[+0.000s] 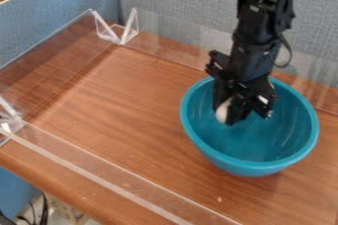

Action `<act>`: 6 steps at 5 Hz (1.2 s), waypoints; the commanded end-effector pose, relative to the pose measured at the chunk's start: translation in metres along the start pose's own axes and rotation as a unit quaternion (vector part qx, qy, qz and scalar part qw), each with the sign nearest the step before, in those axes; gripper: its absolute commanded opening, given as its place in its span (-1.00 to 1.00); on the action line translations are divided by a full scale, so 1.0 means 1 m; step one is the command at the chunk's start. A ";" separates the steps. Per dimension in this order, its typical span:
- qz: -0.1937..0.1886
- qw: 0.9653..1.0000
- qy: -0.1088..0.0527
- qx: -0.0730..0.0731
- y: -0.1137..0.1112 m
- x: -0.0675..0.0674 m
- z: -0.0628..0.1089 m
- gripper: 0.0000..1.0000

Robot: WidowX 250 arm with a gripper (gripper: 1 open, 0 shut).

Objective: Put the mushroom in the blue bowl

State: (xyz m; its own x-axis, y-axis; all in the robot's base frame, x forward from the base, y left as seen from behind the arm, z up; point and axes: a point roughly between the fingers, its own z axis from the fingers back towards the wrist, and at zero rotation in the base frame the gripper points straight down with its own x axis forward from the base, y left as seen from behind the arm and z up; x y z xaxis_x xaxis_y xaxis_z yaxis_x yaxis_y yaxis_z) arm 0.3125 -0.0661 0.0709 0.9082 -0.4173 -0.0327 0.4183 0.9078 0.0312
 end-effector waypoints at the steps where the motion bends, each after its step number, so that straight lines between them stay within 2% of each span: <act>1: 0.031 0.998 -0.050 0.012 0.012 0.006 0.035 -1.00; 3: 0.013 0.998 -0.062 0.013 0.010 -0.002 0.060 -1.00; 4: -0.024 0.998 -0.066 0.010 0.017 0.001 0.061 1.00; 5: -0.043 0.997 -0.064 0.010 0.026 0.002 0.068 -1.00; 6: -0.066 0.996 -0.066 0.012 0.027 -0.004 0.082 1.00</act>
State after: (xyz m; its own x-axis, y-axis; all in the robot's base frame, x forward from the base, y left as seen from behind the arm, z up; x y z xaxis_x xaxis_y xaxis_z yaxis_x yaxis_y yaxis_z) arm 0.3165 -0.0456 0.1198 0.8411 -0.5408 -0.0057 0.5409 0.8409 0.0167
